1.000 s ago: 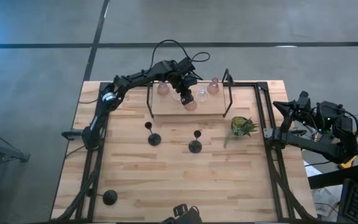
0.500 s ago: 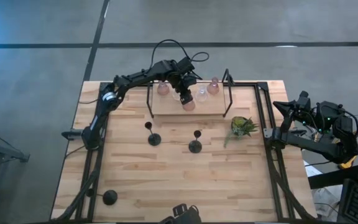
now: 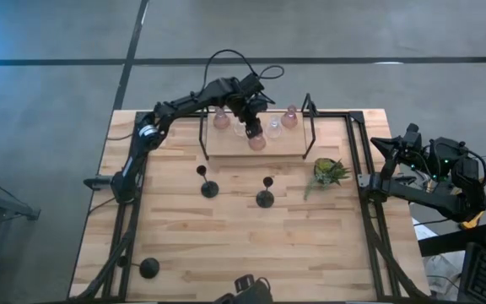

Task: Pick & Place candle stick holders
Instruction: Put the pink glass candle holder on the shelf, then put the top left black candle holder on the shelf aligned with the other pink candle holder

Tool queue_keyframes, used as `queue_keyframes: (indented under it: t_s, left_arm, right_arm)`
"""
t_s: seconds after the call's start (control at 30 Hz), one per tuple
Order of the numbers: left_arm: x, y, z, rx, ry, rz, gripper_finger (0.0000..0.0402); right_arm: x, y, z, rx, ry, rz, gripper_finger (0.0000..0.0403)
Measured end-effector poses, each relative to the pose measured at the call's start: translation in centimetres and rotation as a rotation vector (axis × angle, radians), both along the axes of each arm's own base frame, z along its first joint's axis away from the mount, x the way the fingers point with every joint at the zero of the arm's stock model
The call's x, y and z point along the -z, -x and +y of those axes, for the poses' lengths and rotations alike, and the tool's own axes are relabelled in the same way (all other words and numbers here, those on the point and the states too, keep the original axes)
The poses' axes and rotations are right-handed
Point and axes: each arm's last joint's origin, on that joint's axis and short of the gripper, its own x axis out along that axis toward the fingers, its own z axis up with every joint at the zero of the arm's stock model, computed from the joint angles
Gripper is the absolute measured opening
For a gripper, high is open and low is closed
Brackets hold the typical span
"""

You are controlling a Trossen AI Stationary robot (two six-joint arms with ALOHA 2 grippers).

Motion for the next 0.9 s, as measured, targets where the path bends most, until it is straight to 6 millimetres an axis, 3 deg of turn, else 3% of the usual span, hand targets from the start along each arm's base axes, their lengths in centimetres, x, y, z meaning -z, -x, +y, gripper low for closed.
queue_keyframes:
  t_s: [0.17, 0.33, 0.6, 0.77, 0.9]
  left_arm:
    - [-2.1, 0.6, -0.3, -0.005, -0.002, 0.010, 0.0106]
    - [-6.7, 2.0, -1.1, -0.008, 0.025, -0.102, 0.0106]
    - [-16.1, 9.3, -5.1, 0.031, -0.134, -0.355, 0.0106]
    - [-19.3, 14.3, -8.0, 0.016, -0.211, -0.431, 0.0106]
    - [-20.2, 18.4, -10.4, -0.007, -0.246, -0.460, 0.0106]
  right_arm:
    - [0.0, 0.0, 0.0, 0.000, 0.000, 0.000, 0.0008]
    - [0.0, 0.0, 0.0, 0.000, 0.000, 0.000, 0.0008]
    - [0.0, 0.0, 0.0, 0.000, 0.000, 0.000, 0.0008]
    - [0.0, 0.0, 0.0, 0.000, 0.000, 0.001, 0.0008]
    - [0.0, 0.0, 0.0, 0.000, 0.000, 0.000, 0.0008]
